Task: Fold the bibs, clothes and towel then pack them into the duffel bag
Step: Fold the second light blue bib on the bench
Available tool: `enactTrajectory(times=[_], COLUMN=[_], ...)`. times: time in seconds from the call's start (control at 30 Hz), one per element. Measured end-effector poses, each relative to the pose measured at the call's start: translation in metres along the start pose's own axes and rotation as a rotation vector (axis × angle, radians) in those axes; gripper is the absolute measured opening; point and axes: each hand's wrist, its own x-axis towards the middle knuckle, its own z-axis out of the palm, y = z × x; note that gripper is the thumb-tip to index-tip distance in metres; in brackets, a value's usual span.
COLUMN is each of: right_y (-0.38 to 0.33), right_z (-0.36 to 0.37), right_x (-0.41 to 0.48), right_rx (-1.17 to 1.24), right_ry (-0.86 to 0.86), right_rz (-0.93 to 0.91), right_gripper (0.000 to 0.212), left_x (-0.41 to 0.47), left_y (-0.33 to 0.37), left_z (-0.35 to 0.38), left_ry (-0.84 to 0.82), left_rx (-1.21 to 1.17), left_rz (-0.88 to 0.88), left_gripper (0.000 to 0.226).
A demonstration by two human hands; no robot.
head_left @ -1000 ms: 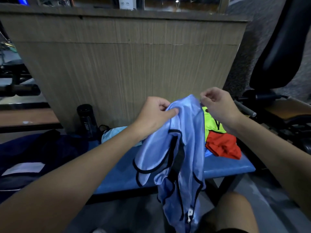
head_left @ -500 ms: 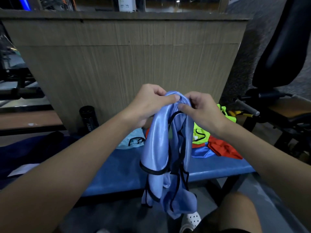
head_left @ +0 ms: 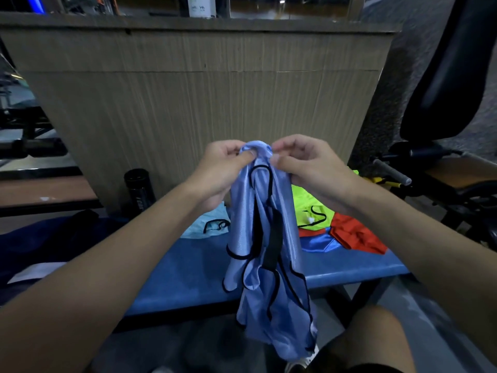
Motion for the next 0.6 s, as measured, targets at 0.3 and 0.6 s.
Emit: enactTrajectory(times=[0.3, 0.6], right_y=[0.039, 0.009], right_z=[-0.012, 0.009], right_x=[-0.014, 0.008], right_rx=[-0.444, -0.089], right_ry=[-0.208, 0.101], right_rz=[0.094, 0.040], right_gripper=[0.028, 0.027], left_x=[0.013, -0.008], left_y=[0.009, -0.009], left_z=[-0.018, -0.022], left_ry=[0.071, -0.165], left_rx=[-0.149, 0.250], left_rz=[-0.009, 0.110], left_gripper=[0.015, 0.049])
